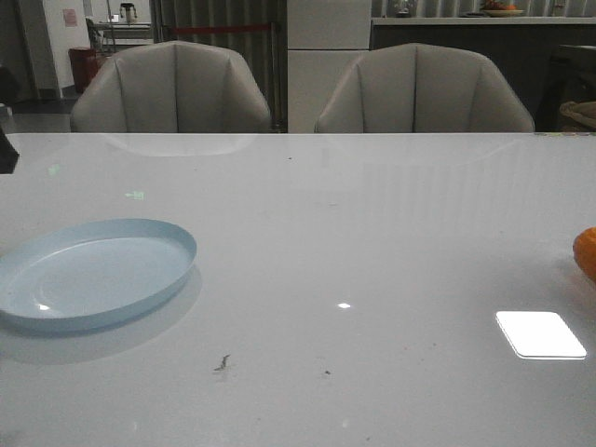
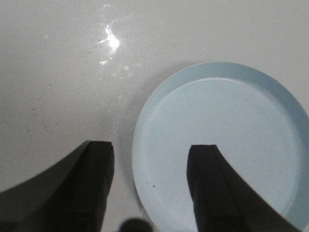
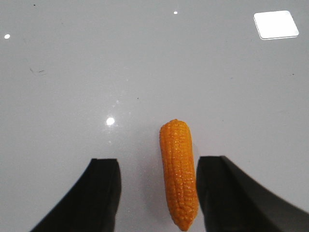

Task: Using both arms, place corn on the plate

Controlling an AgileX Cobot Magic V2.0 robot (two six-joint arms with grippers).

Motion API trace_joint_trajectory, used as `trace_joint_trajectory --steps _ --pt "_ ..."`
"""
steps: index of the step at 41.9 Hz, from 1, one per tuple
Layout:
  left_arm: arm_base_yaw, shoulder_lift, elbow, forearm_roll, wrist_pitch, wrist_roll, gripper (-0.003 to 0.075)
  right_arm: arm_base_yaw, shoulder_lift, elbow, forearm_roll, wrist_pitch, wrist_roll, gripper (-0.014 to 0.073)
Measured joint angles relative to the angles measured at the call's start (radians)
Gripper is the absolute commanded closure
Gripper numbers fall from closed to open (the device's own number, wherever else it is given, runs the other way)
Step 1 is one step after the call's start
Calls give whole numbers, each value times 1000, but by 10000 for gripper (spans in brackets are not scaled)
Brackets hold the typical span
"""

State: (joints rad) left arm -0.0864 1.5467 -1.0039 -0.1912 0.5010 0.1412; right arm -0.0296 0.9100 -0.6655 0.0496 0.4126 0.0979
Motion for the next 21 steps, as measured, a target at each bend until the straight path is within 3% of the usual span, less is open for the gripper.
trace_joint_trajectory --steps 9,21 --pt "0 203 -152 2 86 0 299 0 0 0 0 0 0 126" --pt "0 348 -194 2 101 0 299 0 0 0 2 8 0 126"
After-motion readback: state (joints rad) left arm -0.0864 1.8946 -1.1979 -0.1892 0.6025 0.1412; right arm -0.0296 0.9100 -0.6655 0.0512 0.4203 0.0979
